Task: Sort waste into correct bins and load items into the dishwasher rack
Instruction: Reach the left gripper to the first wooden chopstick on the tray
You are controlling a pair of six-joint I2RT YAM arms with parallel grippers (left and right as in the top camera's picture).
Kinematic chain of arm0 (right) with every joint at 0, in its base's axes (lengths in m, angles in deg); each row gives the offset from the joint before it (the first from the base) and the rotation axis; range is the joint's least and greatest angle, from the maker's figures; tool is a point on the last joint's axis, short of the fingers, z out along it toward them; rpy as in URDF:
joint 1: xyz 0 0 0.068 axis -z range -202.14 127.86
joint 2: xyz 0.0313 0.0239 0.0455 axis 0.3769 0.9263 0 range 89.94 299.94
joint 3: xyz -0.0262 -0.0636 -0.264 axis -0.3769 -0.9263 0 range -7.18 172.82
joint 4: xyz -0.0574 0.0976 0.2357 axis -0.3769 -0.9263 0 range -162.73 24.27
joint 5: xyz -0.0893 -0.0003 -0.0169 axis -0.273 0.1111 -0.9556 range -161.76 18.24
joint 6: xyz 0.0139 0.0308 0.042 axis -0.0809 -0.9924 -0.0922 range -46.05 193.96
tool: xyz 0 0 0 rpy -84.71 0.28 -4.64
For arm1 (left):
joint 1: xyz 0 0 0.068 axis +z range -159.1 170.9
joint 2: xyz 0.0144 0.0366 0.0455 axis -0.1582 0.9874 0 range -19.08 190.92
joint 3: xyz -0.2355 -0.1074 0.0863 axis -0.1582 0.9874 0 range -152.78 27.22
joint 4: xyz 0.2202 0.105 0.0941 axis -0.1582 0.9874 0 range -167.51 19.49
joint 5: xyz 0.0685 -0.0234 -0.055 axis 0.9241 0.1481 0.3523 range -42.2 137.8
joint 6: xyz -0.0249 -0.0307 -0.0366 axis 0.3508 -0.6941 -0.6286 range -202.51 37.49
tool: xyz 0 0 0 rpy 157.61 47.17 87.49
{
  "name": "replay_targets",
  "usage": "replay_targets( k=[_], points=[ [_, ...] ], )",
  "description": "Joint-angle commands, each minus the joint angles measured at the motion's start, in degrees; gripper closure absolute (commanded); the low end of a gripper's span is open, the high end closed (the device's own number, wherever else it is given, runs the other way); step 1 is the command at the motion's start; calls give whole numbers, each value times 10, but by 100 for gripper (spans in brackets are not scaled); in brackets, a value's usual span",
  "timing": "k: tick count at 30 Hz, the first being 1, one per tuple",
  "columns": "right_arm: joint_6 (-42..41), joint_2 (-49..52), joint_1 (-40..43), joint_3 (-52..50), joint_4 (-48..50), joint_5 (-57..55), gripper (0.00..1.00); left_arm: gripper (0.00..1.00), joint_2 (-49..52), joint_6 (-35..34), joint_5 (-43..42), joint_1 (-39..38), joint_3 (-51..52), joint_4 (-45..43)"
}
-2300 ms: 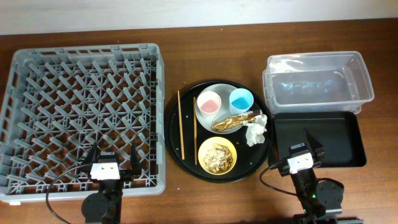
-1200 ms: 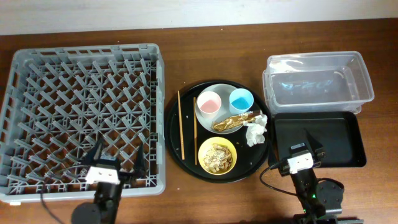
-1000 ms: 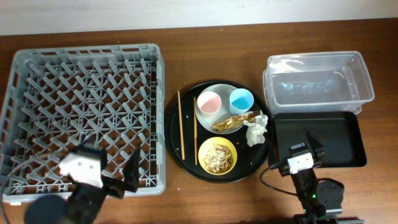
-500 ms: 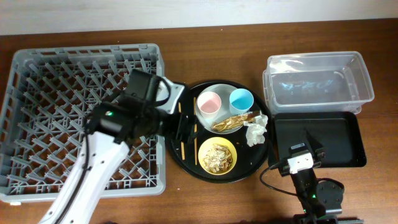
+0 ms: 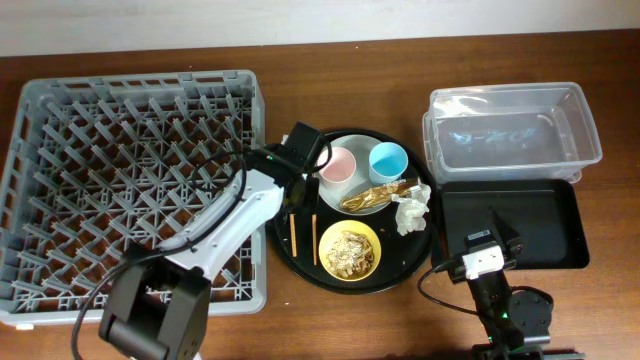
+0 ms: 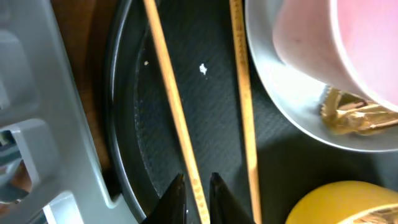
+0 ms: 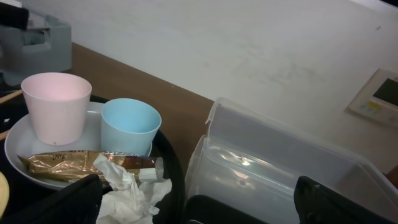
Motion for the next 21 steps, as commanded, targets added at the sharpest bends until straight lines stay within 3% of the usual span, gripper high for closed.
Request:
replay_targets(
  k=[1,11,21],
  points=[
    [2,-3,4,-3,-3,5,1,86,16,-5,30,-1,1,-25],
    [2,-3,3,-3,-3,5,1,81,19,-6,52,-2,3,-39],
    [2,-3,4,-3,-3,5,1,75,39,-10,51,-2,57,-121]
  ],
)
